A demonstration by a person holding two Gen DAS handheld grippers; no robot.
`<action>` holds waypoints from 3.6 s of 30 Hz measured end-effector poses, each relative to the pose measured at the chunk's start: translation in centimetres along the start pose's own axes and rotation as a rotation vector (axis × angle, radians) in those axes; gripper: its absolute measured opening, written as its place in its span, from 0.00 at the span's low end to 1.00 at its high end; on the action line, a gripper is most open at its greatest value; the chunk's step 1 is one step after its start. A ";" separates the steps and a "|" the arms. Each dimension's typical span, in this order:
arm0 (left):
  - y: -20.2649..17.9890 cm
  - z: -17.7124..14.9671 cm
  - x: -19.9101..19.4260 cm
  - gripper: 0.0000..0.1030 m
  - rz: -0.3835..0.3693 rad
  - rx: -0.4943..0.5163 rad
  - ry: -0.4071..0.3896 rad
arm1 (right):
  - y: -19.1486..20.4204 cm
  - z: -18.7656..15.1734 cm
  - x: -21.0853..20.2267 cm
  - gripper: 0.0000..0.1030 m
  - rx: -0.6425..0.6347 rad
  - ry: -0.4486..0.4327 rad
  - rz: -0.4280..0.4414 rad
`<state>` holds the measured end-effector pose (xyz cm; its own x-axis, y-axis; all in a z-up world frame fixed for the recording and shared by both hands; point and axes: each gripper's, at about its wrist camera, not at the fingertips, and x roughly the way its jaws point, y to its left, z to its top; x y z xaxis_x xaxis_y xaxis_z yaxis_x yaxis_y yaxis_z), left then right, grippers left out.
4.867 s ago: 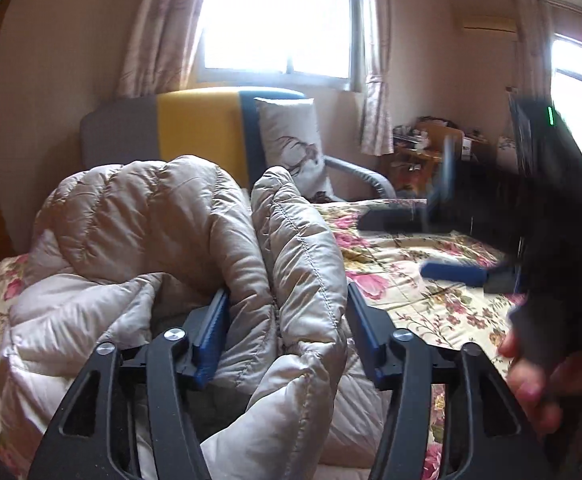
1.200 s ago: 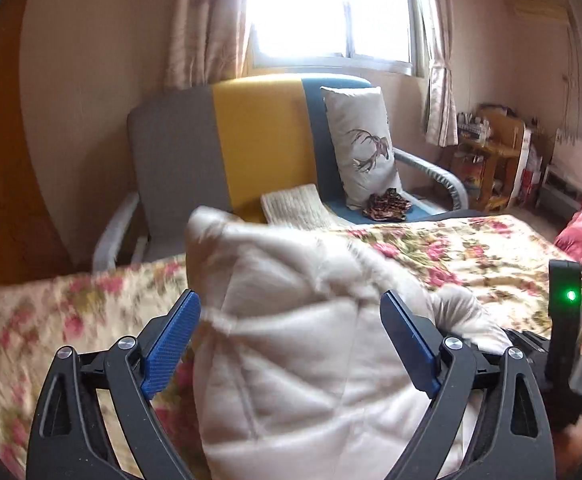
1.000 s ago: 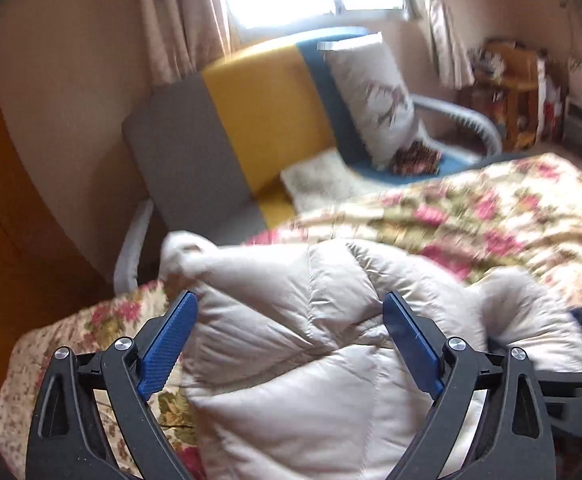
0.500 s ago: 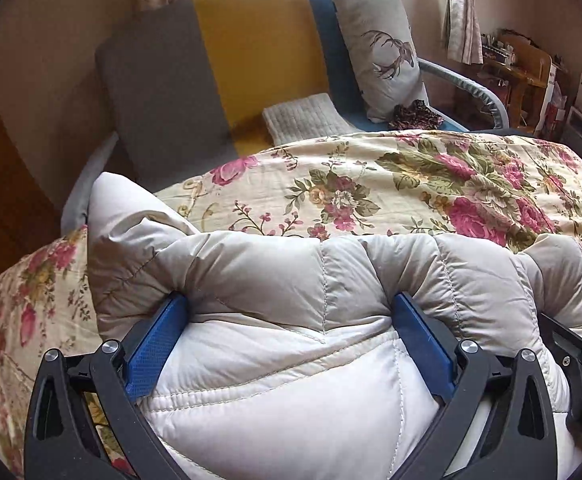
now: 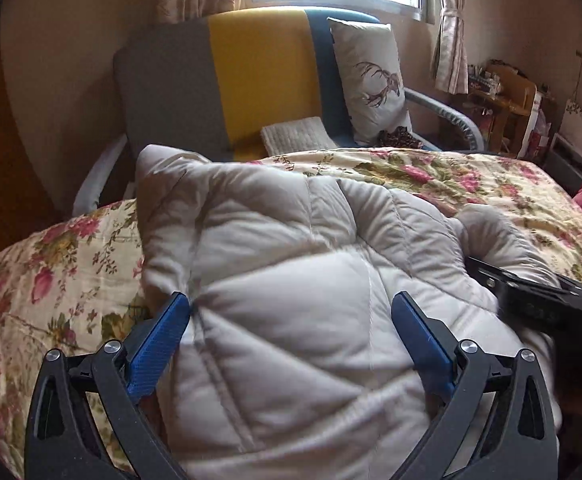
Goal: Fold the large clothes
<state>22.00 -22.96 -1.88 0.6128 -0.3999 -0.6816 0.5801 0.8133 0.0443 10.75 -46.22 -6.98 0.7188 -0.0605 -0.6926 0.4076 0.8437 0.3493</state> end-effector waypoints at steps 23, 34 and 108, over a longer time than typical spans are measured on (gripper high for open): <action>0.9 -7.1 -4.0 0.97 -0.053 -0.159 -0.078 | -0.1 -3.1 -10.1 0.97 0.082 -0.099 0.115; 3.7 -8.1 -7.7 0.97 -0.090 -0.242 -0.064 | -1.4 -6.6 -8.4 0.98 0.128 0.028 0.128; 18.7 -14.3 -11.2 0.89 0.018 -0.526 -0.089 | 37.4 -4.9 -7.7 0.57 -0.624 -0.048 0.333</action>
<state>18.32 2.76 -3.91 0.6764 -0.3997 -0.6186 0.2354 0.9132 -0.3326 17.76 -11.57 8.35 0.7788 0.2426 -0.5785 -0.2266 0.9687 0.1011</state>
